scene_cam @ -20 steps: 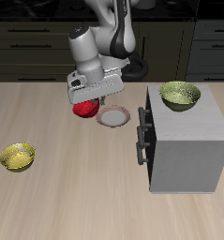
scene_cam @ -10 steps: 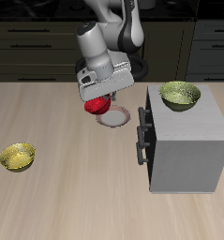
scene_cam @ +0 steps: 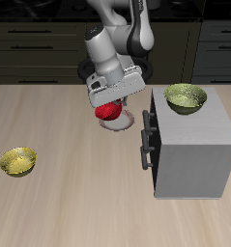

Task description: Close the bottom drawer of the white cabinet and place the red bowl on the plate

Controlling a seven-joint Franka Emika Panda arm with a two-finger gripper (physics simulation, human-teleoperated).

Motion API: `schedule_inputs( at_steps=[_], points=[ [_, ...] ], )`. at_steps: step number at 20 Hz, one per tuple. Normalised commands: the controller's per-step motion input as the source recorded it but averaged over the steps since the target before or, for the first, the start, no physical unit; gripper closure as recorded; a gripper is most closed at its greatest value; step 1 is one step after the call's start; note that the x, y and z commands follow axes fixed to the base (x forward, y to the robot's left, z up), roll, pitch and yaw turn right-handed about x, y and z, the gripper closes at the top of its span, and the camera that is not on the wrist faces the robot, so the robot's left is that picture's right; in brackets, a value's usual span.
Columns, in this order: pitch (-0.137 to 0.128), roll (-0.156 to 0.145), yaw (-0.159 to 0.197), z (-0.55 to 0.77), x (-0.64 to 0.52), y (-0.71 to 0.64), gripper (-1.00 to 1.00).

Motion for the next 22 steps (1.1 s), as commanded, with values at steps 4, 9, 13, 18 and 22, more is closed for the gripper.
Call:
schedule_inputs(
  at_steps=[4,9,13,18,22],
  points=[
    [0.031,-0.015,-0.025,-0.19,0.03,0.03,1.0],
    [0.008,0.001,-0.016,-0.1,0.06,-0.04,1.0],
    [-0.008,-0.033,0.06,-0.09,-0.02,0.01,1.0],
    [0.02,0.012,-0.008,-0.04,0.0,0.07,-1.0],
    [0.003,0.001,0.013,0.02,0.02,-0.02,-1.0]
  ],
)
